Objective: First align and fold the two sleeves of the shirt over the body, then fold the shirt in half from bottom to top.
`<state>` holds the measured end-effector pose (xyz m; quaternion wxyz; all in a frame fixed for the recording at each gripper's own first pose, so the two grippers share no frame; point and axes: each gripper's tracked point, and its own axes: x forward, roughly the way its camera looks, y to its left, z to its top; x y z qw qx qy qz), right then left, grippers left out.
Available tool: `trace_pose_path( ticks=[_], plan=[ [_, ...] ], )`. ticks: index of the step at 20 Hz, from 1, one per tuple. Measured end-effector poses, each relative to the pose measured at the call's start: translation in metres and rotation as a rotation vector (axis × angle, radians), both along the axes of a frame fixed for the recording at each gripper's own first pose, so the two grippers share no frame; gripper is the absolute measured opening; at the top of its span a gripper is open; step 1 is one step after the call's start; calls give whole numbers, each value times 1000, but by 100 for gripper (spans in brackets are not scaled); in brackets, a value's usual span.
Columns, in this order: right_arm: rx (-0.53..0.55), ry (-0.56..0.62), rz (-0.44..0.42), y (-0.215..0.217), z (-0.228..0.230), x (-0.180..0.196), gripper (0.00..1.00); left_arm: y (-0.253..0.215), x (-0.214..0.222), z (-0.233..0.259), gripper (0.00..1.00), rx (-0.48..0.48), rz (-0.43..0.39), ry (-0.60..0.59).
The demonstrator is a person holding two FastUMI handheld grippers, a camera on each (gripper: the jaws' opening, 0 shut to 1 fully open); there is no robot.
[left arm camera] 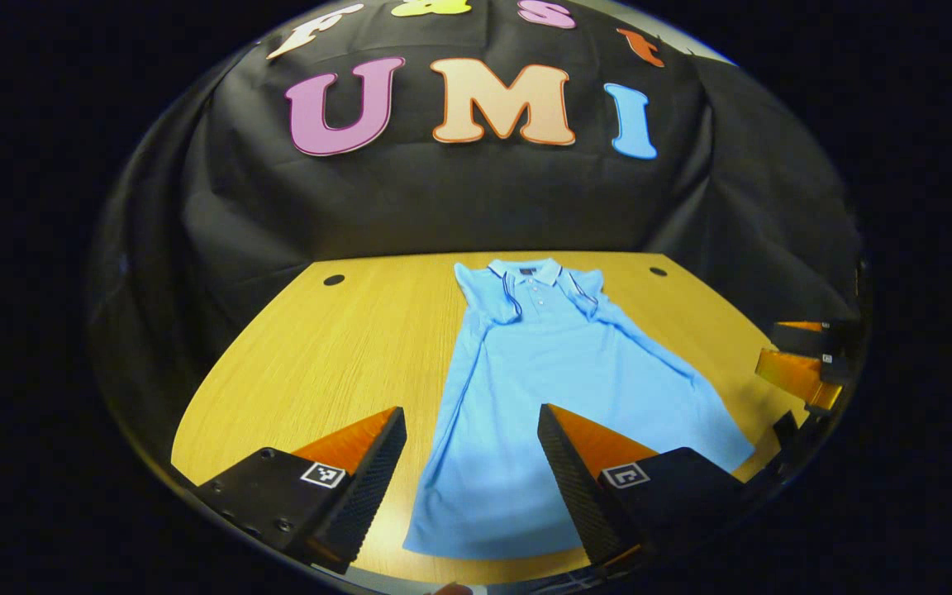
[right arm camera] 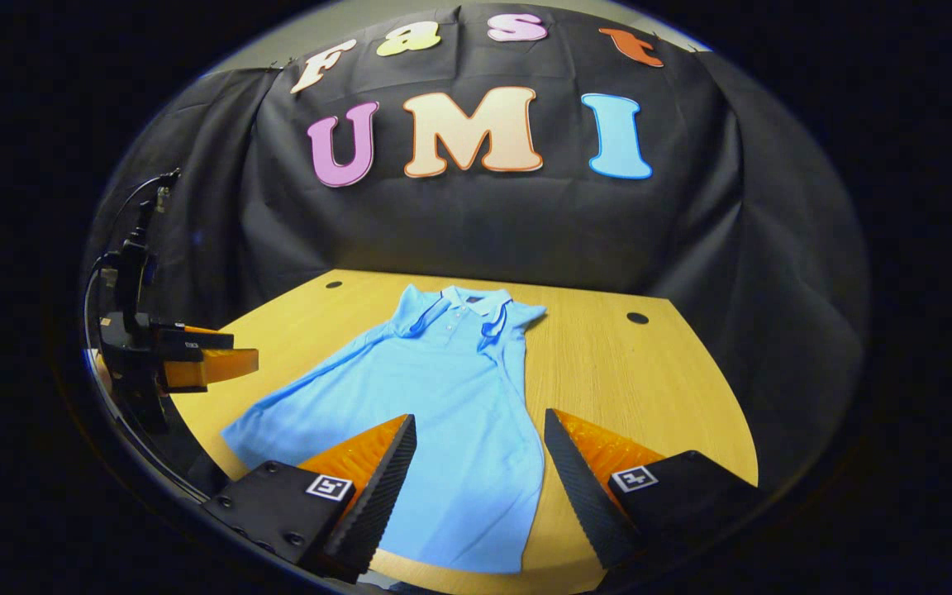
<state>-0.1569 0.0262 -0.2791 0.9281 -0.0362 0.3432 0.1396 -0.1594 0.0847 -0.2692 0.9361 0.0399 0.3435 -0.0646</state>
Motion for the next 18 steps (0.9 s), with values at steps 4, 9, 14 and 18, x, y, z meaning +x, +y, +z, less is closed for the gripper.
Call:
trace_pose_path(
  ticks=[4, 9, 14, 18],
  plan=[
    [-21, 99, 4, -10, -33, -37, 98, 3, -40, -34, 96, 9, -12, 87],
    [-56, 212, 23, -19, -71, -79, 98, 18, -73, -73, 96, 60, -5, 173],
    [-79, 303, 1, -24, -104, -100, 98, 25, -90, -94, 96, 67, 28, 231],
    [-99, 321, 9, -23, -111, -102, 99, 22, -90, -94, 95, 68, 18, 226]
  ],
)
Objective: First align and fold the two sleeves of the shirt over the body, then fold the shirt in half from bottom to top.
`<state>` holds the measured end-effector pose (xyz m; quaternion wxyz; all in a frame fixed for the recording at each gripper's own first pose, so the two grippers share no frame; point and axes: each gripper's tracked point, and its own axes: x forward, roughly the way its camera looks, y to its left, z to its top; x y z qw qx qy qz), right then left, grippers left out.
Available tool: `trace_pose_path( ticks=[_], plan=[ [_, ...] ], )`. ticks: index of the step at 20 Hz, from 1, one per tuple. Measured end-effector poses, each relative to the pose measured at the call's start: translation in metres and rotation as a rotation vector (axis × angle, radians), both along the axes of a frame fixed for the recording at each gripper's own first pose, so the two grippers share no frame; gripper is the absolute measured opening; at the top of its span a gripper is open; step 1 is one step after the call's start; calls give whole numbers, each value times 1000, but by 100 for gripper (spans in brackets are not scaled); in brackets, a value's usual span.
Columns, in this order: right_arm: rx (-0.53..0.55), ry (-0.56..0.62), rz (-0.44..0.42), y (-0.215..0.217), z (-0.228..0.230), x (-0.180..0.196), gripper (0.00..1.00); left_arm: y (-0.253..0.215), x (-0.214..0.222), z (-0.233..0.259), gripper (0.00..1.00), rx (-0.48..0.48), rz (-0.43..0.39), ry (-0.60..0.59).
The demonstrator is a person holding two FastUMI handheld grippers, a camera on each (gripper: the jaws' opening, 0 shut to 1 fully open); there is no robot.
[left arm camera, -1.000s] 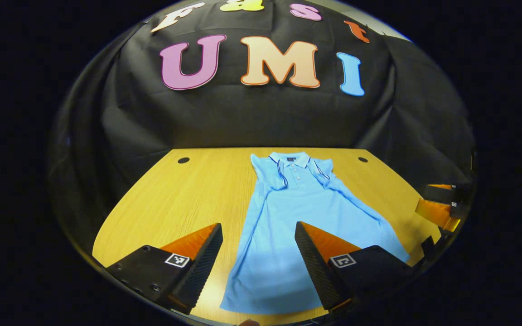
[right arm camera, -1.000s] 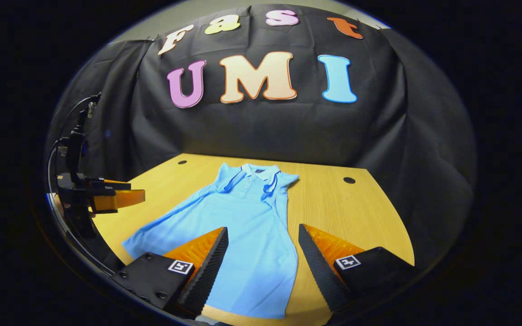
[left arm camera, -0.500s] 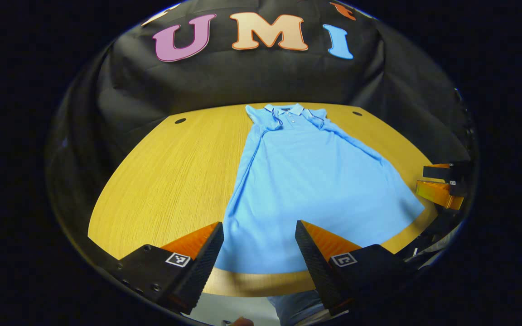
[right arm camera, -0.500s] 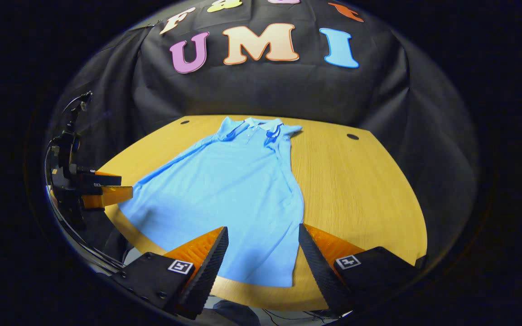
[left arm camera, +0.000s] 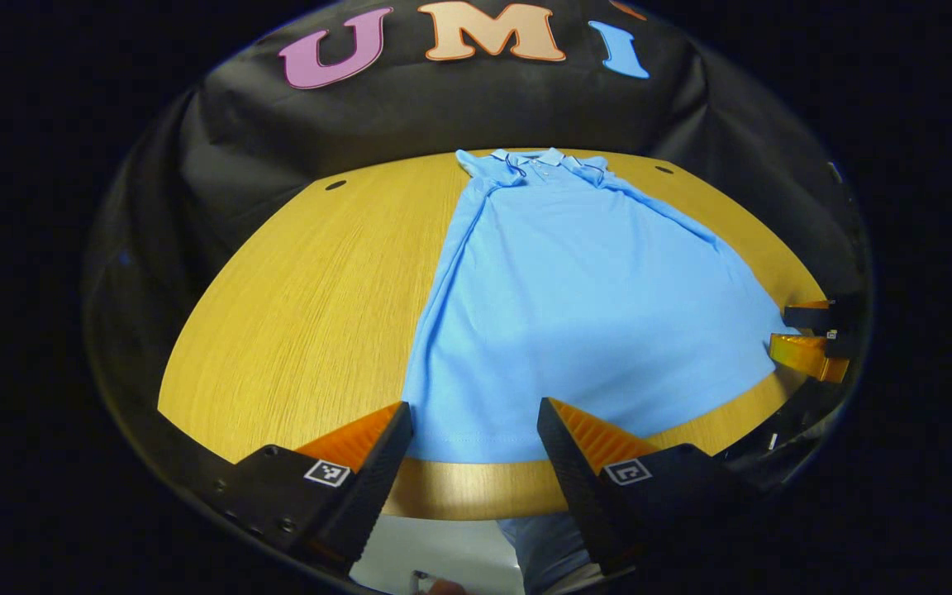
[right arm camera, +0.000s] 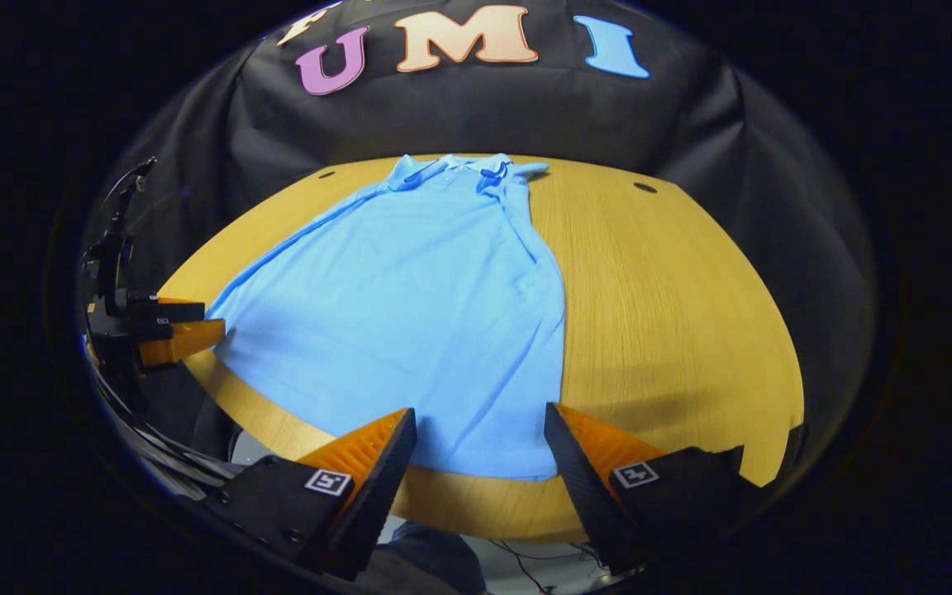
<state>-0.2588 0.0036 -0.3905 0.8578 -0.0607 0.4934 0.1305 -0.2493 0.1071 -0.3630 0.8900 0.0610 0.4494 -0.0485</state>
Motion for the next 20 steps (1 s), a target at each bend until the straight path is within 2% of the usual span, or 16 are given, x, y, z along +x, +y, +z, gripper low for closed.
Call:
trace_pose_path(
  ticks=[4, 5, 6, 7, 8, 9, 10, 11, 12, 15, 20],
  plan=[
    [10, 6, 31, 12, -4, -2, 92, -12, -1, -2, 92, -54, -21, -22],
    [13, 11, 44, 17, -4, -2, 77, -17, -4, -3, 78, -55, -37, -22],
    [16, 19, 60, 24, -4, -4, 66, -22, -3, -3, 70, -53, -58, -24],
    [18, 29, 71, 30, -5, -5, 51, -28, -5, -4, 54, -52, -76, -16],
    [20, 32, 77, 34, -6, -6, 35, -31, -5, -4, 45, -52, -78, -16],
    [13, 36, 78, 37, -6, -6, 19, -34, -6, -3, 26, -51, -77, -11],
    [13, 40, 85, 38, -6, -6, 11, -36, -6, -3, 19, -47, -67, -12],
    [18, 50, 75, 38, -4, -7, 8, -36, -5, -3, 4, -34, -57, -8],
    [28, 63, 66, 38, -4, -7, 2, -36, -5, -4, 1, -20, -56, 0],
    [58, 80, 32, 39, -1, -5, 3, -36, -4, -3, 0, -8, -42, 34],
    [102, 33, 4, 49, 23, 24, 3, -41, 12, 14, 0, -67, -23, 53]
  ],
)
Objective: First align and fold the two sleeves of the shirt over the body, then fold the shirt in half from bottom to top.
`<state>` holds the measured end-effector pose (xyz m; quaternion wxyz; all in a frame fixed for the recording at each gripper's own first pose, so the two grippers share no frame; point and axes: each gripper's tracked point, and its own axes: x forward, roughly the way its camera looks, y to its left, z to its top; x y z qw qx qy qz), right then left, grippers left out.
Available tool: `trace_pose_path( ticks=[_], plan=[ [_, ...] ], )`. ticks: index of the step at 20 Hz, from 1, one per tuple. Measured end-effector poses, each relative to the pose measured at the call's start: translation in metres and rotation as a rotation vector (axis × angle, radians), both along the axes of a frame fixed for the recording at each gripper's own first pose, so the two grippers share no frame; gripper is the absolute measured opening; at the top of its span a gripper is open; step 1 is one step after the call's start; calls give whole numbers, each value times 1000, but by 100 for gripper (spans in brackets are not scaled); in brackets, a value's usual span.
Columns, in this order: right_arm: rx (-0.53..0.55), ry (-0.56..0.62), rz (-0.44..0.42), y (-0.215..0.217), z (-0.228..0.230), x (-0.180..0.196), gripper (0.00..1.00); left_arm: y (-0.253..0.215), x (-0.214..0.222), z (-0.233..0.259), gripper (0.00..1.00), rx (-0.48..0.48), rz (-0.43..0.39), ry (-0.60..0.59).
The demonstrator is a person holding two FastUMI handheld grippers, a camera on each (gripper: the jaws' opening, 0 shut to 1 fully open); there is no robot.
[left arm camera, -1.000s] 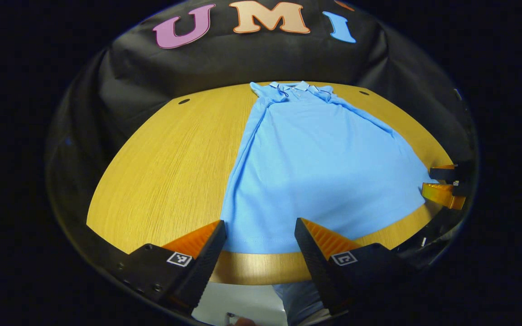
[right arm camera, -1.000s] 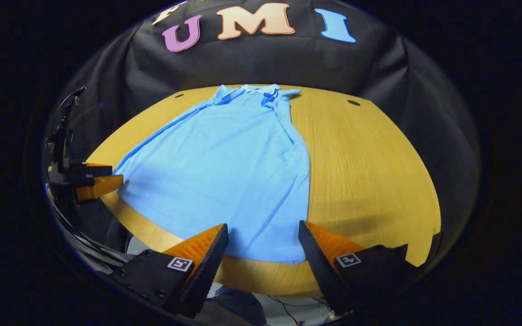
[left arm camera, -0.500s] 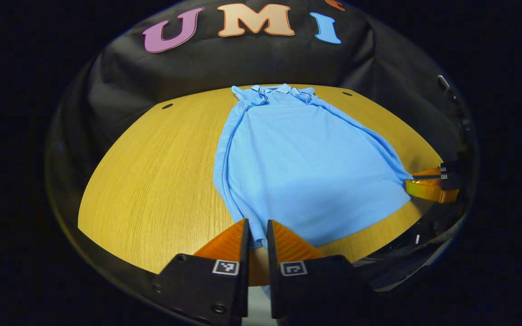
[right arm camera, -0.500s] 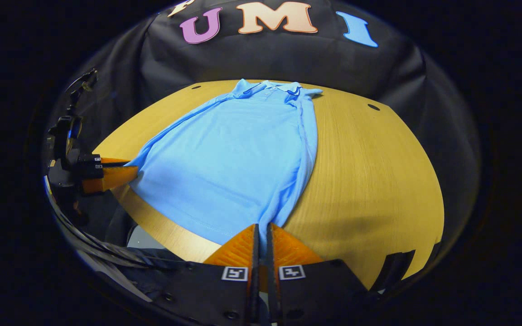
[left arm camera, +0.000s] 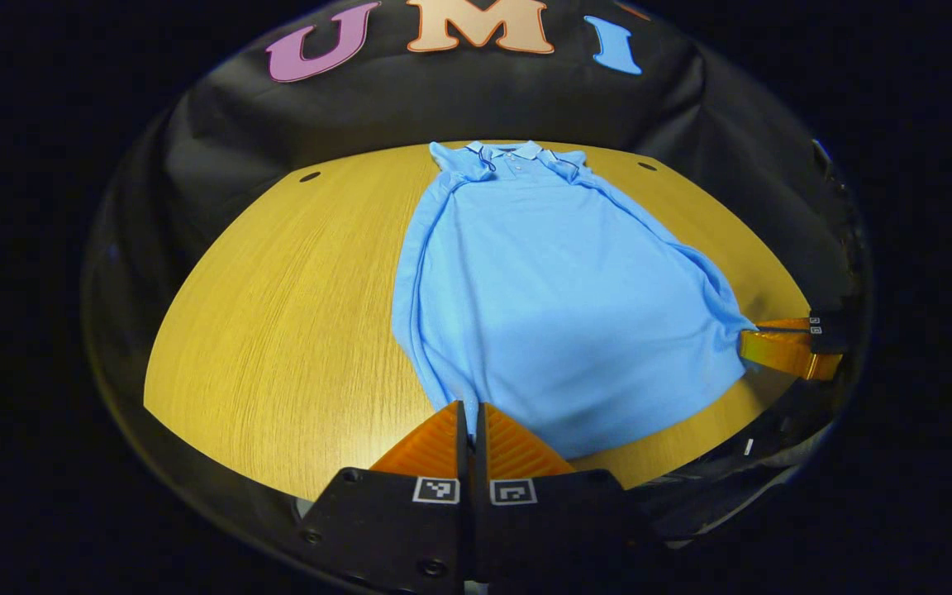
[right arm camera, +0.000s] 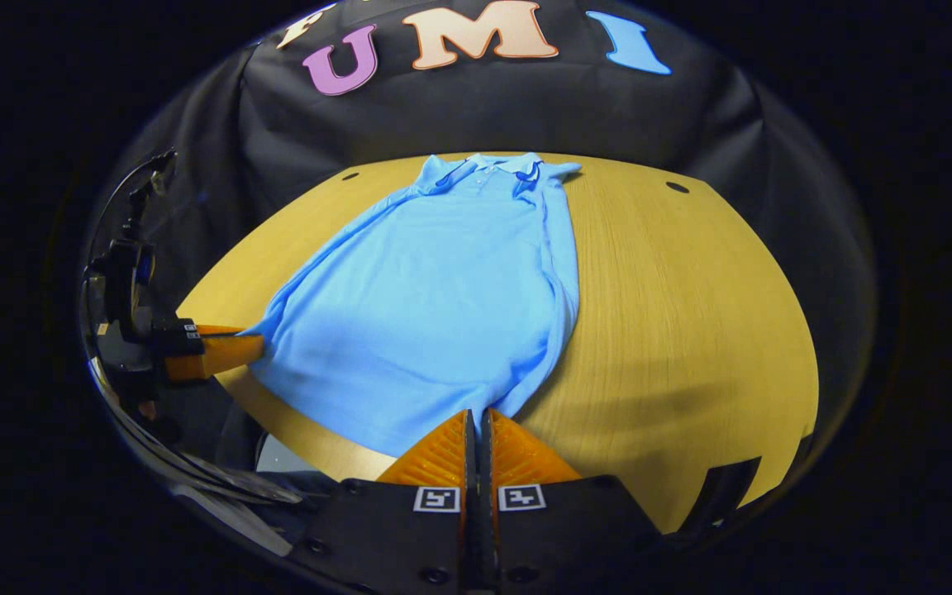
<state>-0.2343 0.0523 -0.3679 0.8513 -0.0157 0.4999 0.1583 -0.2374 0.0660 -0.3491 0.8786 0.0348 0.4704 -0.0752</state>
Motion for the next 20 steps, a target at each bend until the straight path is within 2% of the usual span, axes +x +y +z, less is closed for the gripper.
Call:
trace_pose_path(
  ticks=[9, 10, 11, 20],
  plan=[
    [77, -159, -65, 25, 60, 104, 2, 3, 88, 55, 0, -68, 41, -106],
    [82, -173, -77, 26, 62, 116, 0, 6, 101, 60, 0, -78, 50, -113],
    [84, -188, -89, 27, 65, 129, 2, 8, 111, 65, 0, -87, 57, -123],
    [99, -313, -183, 32, 85, 251, 2, 26, 240, 91, 0, -114, 57, -217]
  ],
)
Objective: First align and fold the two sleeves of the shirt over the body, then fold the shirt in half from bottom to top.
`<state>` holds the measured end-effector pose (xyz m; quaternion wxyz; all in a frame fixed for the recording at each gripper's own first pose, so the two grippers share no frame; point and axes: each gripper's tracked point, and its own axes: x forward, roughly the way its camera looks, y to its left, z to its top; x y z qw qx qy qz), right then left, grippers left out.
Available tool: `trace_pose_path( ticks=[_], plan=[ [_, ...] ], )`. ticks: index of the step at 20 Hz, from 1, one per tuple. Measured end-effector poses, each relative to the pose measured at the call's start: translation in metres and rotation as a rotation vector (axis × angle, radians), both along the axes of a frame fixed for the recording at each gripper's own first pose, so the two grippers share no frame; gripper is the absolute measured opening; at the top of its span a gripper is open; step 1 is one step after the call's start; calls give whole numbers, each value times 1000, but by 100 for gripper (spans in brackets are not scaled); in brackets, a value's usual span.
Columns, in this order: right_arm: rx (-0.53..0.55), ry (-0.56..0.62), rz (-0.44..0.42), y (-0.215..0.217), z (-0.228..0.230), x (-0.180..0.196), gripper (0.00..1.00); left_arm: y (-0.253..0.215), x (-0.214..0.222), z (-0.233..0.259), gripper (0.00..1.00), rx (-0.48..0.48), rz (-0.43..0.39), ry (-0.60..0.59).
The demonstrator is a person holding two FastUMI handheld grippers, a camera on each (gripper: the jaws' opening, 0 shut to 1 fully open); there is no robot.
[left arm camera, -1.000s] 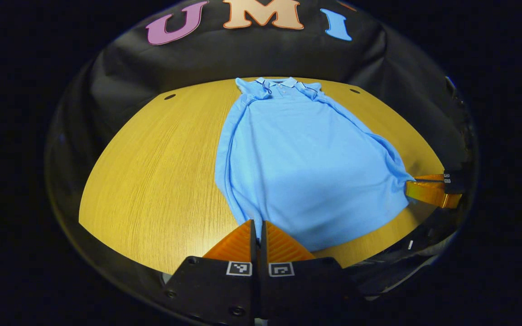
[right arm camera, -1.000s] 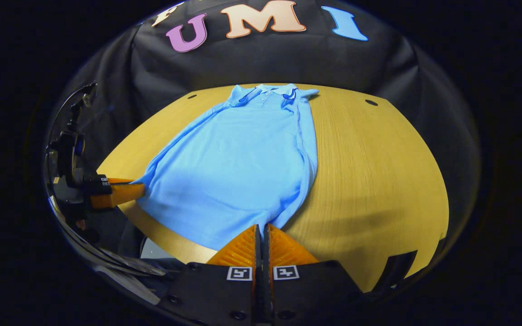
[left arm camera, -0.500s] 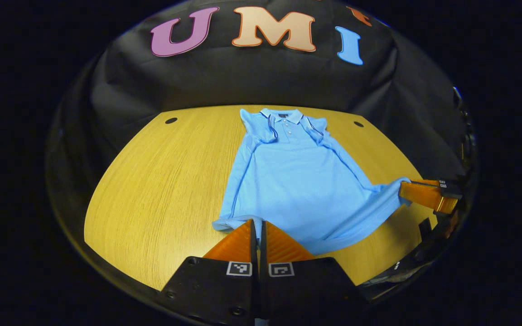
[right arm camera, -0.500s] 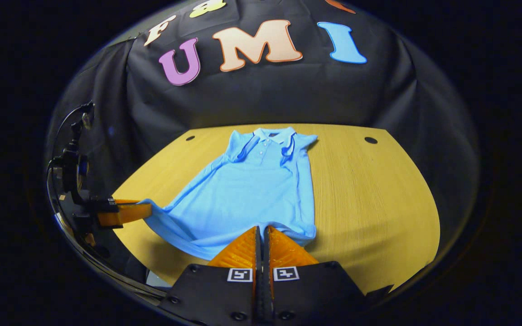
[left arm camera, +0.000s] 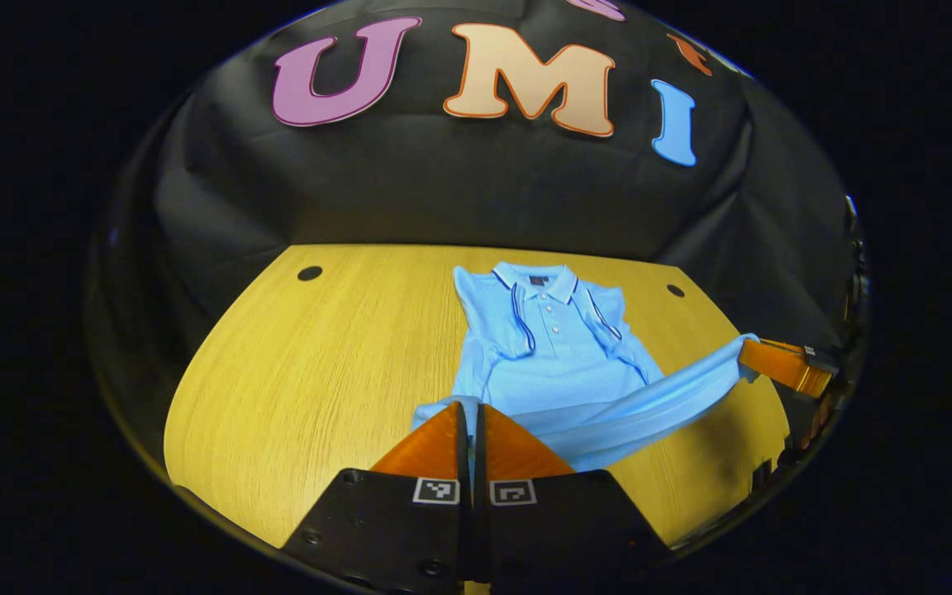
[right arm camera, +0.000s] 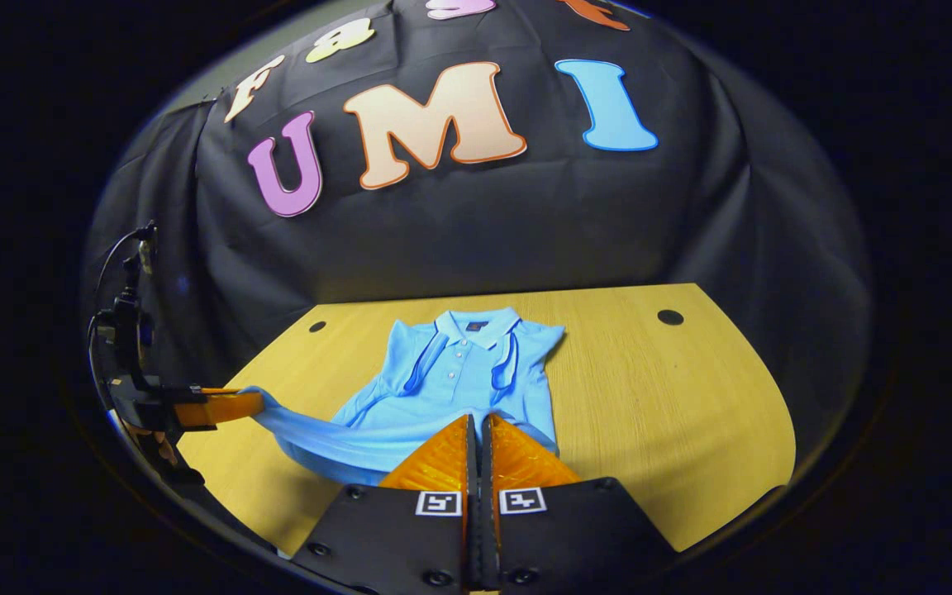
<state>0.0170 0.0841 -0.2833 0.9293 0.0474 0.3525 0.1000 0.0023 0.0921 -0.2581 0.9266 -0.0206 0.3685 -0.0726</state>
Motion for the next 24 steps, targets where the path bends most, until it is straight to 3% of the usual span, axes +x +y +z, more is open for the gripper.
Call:
trace_pose_path(
  ticks=[6, 15, 22, 24],
  plan=[
    [-19, -55, -48, 6, -14, 80, 2, -2, 97, -5, 0, -16, -16, -38],
    [-63, -66, -150, -4, -83, 185, 2, -16, 220, -56, 0, -1, -57, -66],
    [-134, 7, -214, -17, -163, 216, 2, -19, 258, -120, 0, 7, -22, -36],
    [-163, 1, -219, -22, -164, 216, 13, -21, 257, -121, 3, -10, -13, -40]
  ],
)
